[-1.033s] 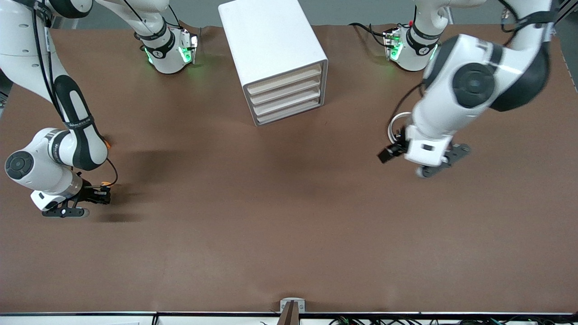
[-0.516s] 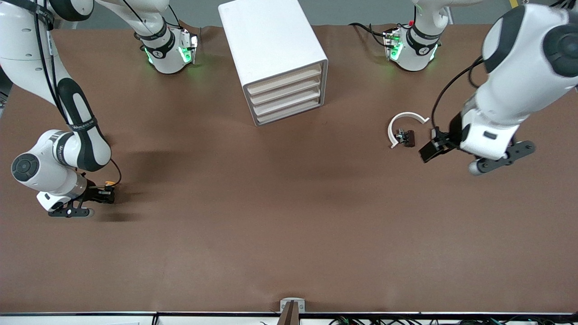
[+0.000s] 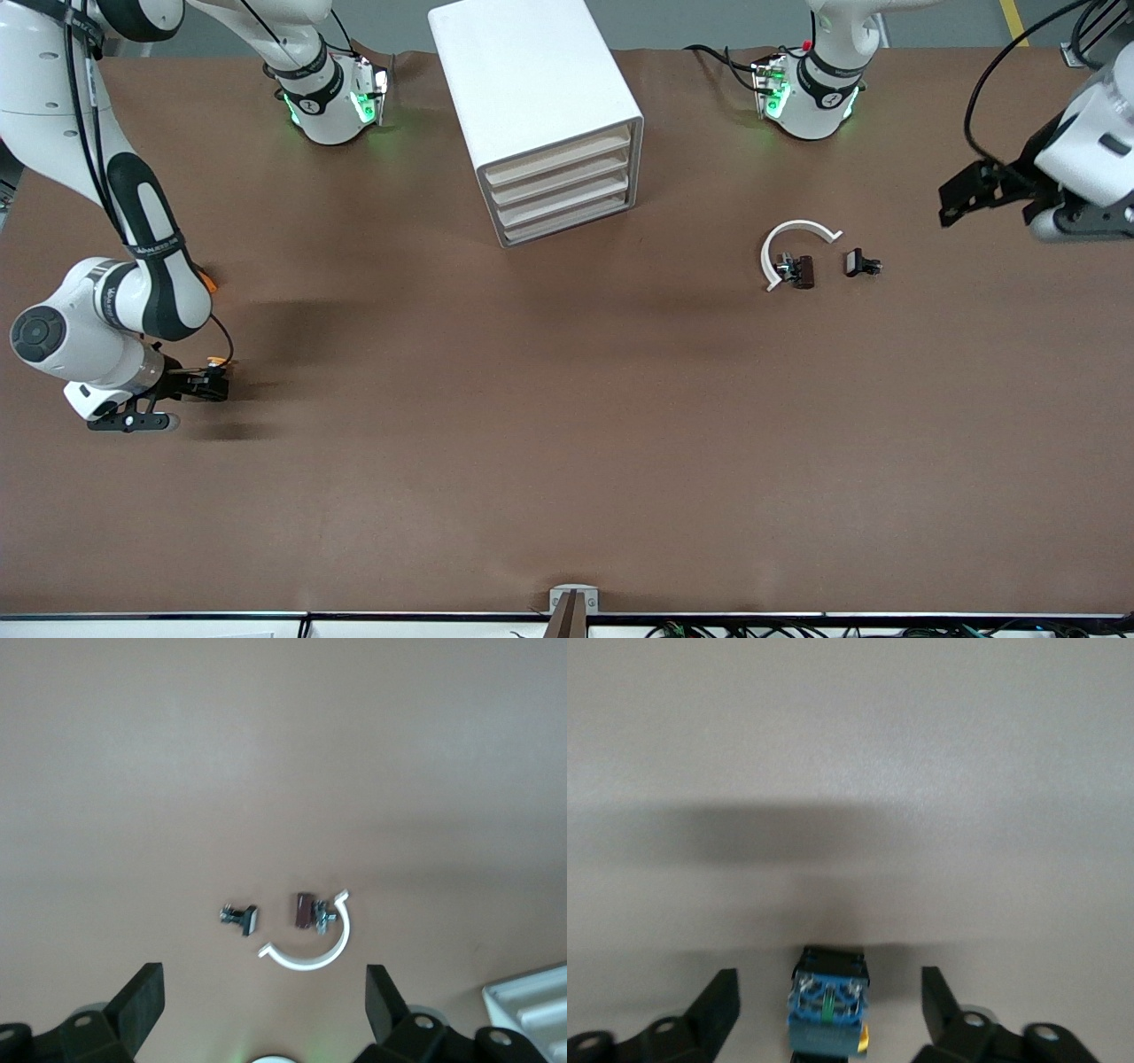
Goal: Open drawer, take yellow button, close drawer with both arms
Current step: 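Lower the button onto the table and open the right gripper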
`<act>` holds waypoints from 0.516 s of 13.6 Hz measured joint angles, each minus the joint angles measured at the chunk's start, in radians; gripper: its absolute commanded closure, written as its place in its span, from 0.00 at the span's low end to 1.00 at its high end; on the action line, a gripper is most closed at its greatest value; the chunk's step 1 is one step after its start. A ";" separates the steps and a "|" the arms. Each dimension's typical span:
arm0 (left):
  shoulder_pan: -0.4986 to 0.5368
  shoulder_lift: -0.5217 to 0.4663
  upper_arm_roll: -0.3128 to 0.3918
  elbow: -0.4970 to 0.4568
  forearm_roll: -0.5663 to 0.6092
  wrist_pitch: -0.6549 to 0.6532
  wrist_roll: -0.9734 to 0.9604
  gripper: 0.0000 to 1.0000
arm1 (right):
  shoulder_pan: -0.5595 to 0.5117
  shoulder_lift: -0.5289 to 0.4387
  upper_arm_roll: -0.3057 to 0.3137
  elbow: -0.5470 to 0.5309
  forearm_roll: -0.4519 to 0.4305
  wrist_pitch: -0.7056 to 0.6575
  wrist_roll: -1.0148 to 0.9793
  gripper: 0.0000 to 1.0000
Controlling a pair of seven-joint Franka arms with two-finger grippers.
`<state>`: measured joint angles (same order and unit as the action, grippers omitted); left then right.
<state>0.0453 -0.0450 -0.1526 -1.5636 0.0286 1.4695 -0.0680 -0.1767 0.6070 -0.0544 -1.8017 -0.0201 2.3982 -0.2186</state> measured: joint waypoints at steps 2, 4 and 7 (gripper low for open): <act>-0.035 -0.066 0.055 -0.061 -0.017 -0.010 0.045 0.00 | 0.001 -0.046 0.004 0.046 0.000 -0.143 0.001 0.00; -0.052 -0.125 0.070 -0.117 -0.025 -0.010 0.054 0.00 | 0.006 -0.124 0.010 0.075 0.002 -0.286 0.027 0.00; -0.070 -0.161 0.070 -0.146 -0.025 -0.008 0.051 0.00 | 0.043 -0.250 0.016 0.081 0.002 -0.453 0.093 0.00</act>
<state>-0.0248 -0.2058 -0.0825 -1.7101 0.0031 1.4611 -0.0173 -0.1342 0.3571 -0.0379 -1.7206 -0.0183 1.9452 -0.1252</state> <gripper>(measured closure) 0.000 0.000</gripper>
